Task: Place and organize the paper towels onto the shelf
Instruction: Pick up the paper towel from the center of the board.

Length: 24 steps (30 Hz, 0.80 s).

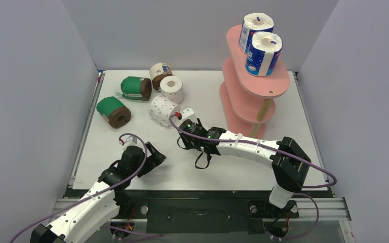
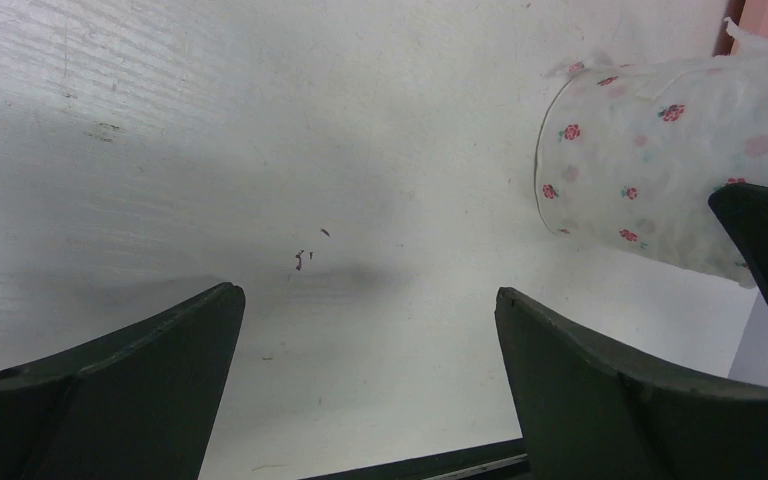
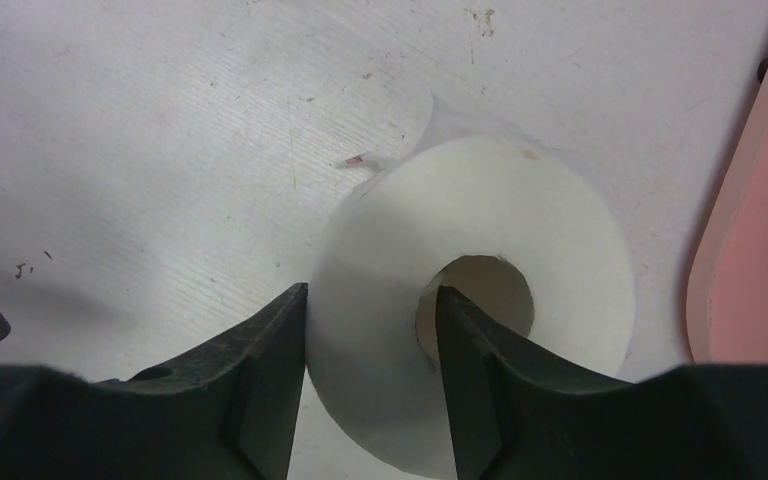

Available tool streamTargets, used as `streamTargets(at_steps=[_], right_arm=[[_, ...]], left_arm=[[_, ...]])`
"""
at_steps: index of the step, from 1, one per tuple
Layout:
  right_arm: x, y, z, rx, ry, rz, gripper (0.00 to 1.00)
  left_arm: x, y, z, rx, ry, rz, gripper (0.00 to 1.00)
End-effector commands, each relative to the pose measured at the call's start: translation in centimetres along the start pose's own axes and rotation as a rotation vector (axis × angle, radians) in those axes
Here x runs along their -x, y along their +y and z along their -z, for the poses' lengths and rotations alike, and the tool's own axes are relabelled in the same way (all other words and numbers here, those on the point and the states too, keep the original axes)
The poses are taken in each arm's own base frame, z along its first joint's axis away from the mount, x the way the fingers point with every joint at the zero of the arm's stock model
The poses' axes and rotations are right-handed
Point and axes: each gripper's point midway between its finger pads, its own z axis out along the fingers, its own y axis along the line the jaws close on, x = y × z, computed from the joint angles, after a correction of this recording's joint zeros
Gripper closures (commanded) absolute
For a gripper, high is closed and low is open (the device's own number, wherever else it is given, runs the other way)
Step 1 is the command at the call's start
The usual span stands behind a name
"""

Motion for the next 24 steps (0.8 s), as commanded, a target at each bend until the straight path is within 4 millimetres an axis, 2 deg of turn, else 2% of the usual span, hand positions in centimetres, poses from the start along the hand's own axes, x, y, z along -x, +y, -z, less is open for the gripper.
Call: streamTargets(at_steps=[1, 7, 14, 18, 24], right_arm=[[1.7, -0.2, 0.7, -0.02, -0.043, -0.011, 0.57], [2.2, -1.0, 1.7, -0.034, -0.061, -0.018, 0.65], [4.1, -2.9, 4.5, -0.059, -0.117, -0.029, 0.74], [5.9, -4.5, 7.0, -0.086, -0.165, -0.04, 0.76], [8.9, -8.5, 11.4, -0.181, -0.252, -0.068, 0.77]], left_arm=[[0.7, -1.1, 0.1, -0.04, -0.021, 0.02, 0.03], [0.8, -1.2, 0.2, -0.044, -0.023, 0.017, 0.03], [0.7, -1.4, 0.1, -0.05, -0.021, 0.019, 0.03], [0.8, -1.5, 0.1, -0.054, -0.02, 0.021, 0.03], [0.8, -1.7, 0.0, -0.056, -0.018, 0.022, 0.04]])
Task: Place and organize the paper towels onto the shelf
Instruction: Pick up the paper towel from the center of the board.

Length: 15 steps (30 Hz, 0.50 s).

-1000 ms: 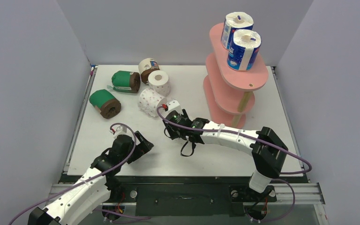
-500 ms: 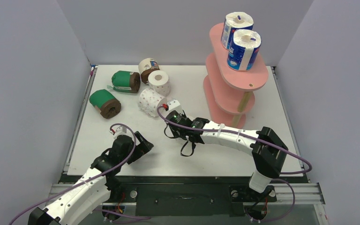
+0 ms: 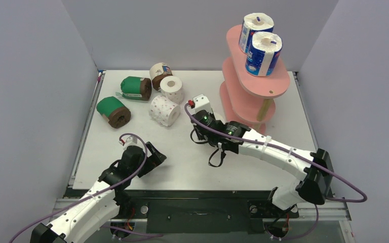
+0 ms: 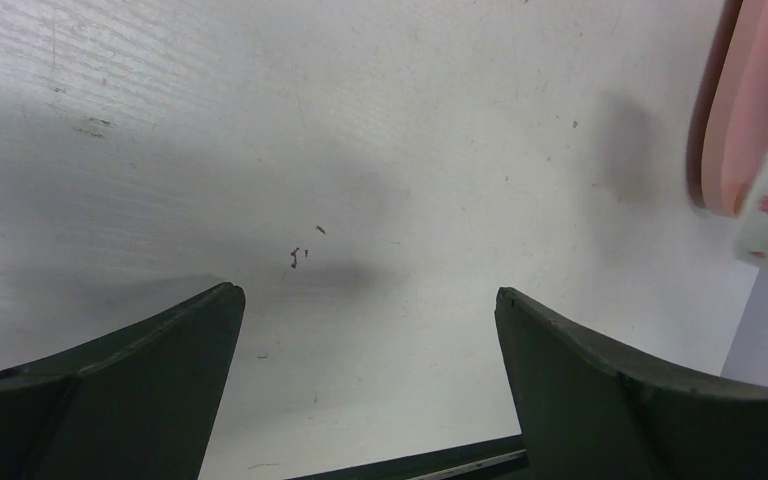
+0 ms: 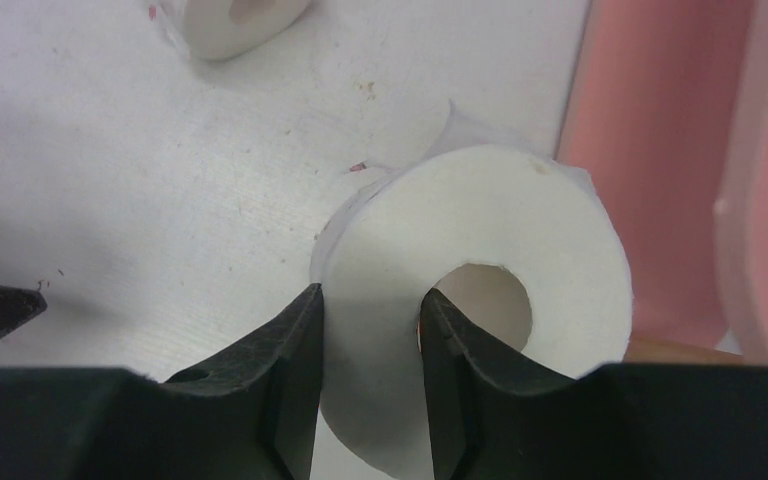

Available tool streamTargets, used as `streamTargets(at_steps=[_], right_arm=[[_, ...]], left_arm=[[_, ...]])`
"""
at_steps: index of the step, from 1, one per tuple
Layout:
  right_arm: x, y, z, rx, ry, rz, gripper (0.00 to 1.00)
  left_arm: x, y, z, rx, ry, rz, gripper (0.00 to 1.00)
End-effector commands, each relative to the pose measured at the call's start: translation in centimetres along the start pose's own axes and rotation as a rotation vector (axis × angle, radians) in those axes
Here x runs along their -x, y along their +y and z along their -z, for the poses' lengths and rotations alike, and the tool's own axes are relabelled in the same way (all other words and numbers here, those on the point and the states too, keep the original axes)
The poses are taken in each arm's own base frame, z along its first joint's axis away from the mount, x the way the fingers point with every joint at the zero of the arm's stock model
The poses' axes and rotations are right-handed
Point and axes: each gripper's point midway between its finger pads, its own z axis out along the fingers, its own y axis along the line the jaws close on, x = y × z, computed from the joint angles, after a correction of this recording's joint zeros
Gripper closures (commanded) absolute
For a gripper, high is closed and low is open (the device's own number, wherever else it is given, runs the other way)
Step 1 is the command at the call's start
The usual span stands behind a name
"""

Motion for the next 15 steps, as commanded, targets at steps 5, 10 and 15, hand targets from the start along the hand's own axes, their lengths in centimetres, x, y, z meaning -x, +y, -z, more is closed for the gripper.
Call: streamTargets(at_steps=[5, 10, 15], right_arm=[[7.6, -7.6, 6.0, -0.179, -0.191, -0.081, 0.77], [10.0, -10.6, 7.7, -0.256, -0.232, -0.115, 0.77], [11.2, -13.0, 8.1, -0.322, -0.245, -0.138, 0.77]], left_arm=[[1.2, -2.1, 0.0, -0.062, -0.025, 0.005, 0.03], [1.2, -2.7, -0.1, -0.073, -0.016, 0.004, 0.03], [1.0, -3.0, -0.3, -0.074, 0.001, 0.004, 0.03]])
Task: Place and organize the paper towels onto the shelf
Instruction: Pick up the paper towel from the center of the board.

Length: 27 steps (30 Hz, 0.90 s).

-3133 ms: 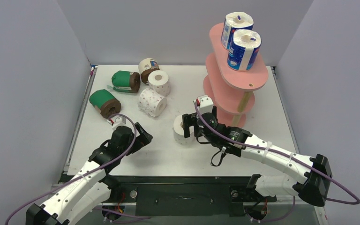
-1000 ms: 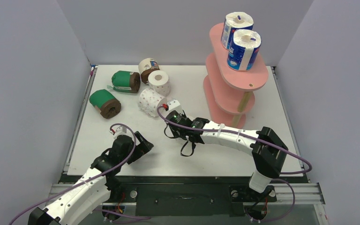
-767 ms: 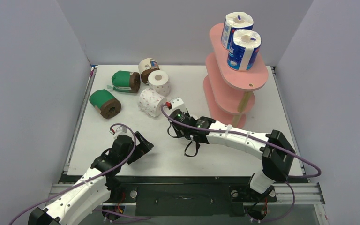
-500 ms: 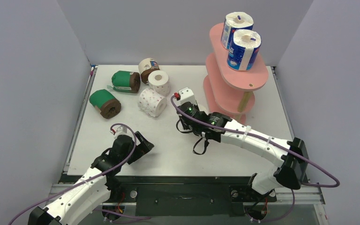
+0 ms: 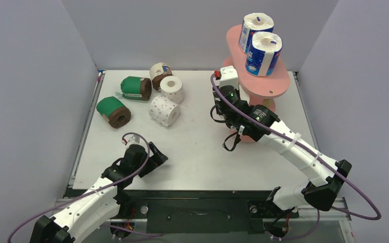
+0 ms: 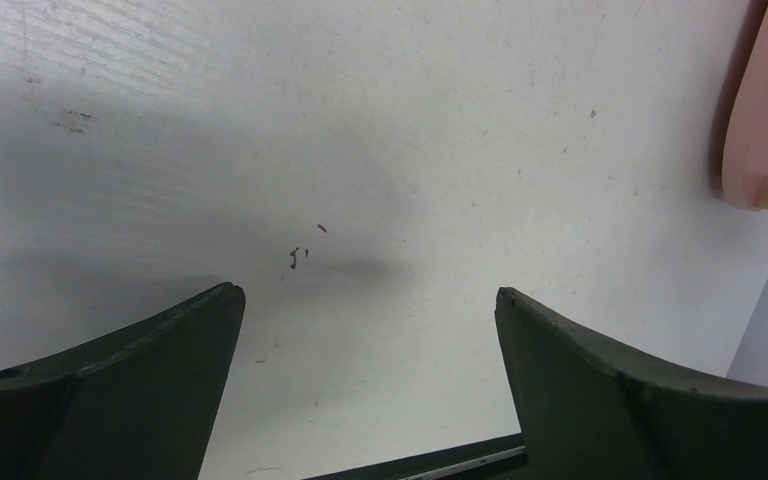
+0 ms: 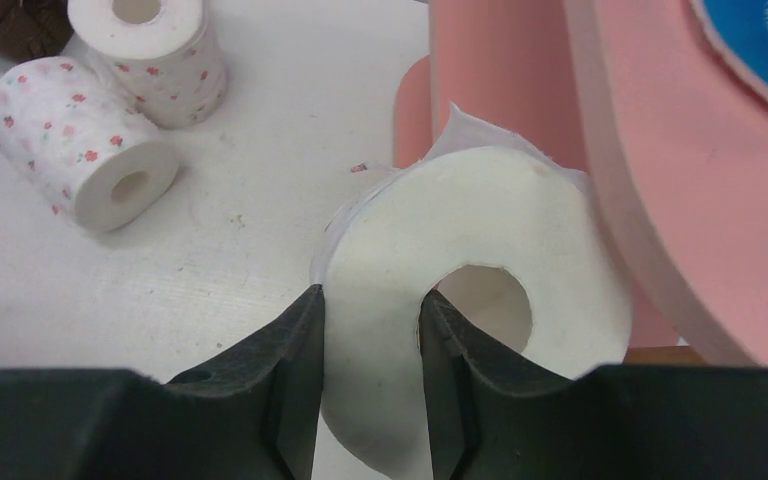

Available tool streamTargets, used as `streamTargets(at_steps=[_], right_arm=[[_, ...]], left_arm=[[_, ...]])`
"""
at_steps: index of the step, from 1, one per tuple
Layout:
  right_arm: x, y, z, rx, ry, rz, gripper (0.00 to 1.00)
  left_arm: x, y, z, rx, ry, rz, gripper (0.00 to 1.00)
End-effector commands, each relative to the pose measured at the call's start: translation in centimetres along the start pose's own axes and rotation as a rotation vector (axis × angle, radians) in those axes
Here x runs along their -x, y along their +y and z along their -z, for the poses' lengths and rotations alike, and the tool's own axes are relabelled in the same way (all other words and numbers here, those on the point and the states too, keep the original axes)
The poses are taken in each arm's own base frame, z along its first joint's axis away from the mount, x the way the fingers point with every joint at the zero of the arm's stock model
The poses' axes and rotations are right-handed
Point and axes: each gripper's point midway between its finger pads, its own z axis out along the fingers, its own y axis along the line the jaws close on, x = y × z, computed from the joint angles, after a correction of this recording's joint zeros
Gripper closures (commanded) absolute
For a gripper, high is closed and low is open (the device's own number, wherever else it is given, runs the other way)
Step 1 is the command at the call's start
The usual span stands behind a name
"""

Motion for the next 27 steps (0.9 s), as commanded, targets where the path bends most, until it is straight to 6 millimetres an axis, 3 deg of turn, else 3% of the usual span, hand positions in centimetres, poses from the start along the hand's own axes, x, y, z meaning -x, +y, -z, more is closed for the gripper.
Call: streamTargets(at_steps=[1, 7, 27], right_arm=[[2.9, -3.3, 0.7, -0.098, -0.064, -0.021, 0.77], [3.2, -4.8, 0.3, -0.148, -0.063, -0.023, 0.77], [1.1, -7.8, -1.0, -0.243, -0.015, -0.019, 0.76]], left_arm=[[1.6, -3.1, 0.5, -0.09, -0.032, 0.004, 0.03], [1.6, -3.3, 0.5, -0.094, -0.029, 0.006, 0.03], [1.4, -4.0, -0.3, -0.099, 0.003, 0.004, 0.04]])
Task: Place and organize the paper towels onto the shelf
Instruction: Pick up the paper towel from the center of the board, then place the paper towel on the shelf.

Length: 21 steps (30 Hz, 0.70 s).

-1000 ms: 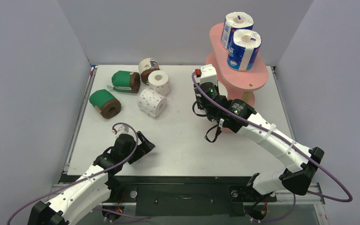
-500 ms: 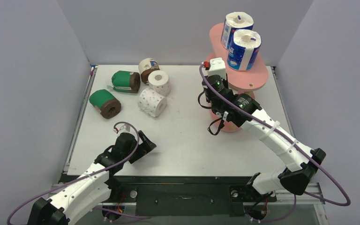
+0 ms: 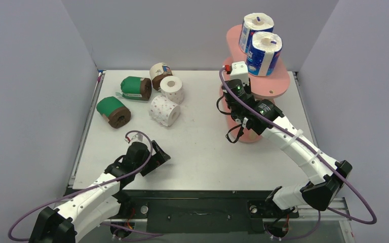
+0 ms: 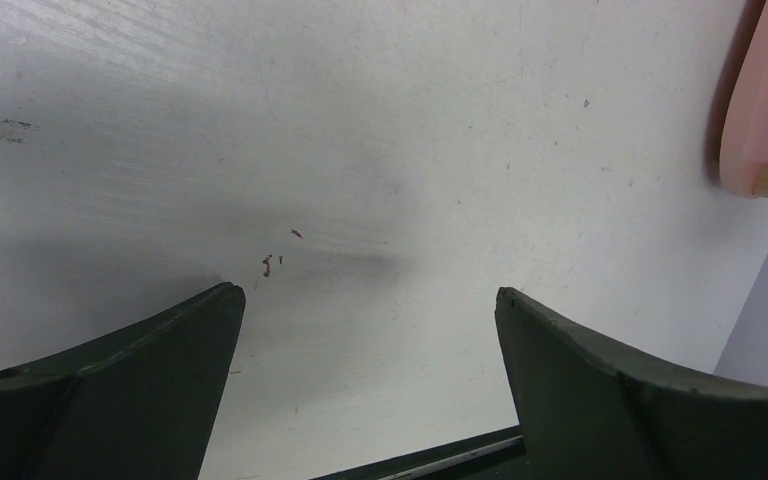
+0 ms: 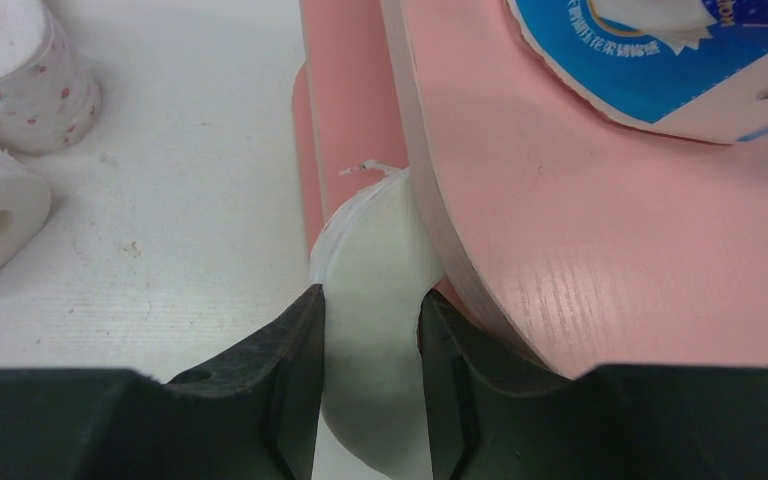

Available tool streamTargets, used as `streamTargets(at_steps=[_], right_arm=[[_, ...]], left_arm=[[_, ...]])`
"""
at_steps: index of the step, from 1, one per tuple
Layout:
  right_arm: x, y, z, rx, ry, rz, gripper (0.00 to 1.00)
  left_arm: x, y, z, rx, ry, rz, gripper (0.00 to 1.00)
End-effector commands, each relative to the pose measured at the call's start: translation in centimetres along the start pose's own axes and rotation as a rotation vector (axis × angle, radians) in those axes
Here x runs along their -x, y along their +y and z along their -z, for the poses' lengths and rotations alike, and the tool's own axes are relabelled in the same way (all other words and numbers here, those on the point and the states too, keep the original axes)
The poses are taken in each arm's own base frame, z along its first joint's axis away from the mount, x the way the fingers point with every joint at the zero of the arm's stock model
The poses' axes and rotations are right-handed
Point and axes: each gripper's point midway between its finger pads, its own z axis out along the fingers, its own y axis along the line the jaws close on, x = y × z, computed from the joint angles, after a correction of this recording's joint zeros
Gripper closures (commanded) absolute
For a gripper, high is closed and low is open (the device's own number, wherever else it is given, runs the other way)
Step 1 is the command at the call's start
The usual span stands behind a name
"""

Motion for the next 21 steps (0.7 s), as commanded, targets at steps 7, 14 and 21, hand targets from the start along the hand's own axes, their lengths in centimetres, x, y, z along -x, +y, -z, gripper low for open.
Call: streamTargets(at_steps=[7, 14, 21], right_arm=[[0.49, -2.37, -0.05, -0.075, -0.03, -0.024, 0.73], [0.65, -2.69, -0.03, -0.082, -0.034, -0.032, 0.66], [1.11, -2.96, 0.12, -0.089, -0.042, -0.041, 0.57]], left_arm=[[1.78, -3.14, 0.41, -0.09, -0.041, 0.004, 0.03], [1.65, -3.01, 0.32, -0.089, -0.038, 0.008, 0.03], [1.6, -3.05, 0.29, -0.091, -0.036, 0.01, 0.03]])
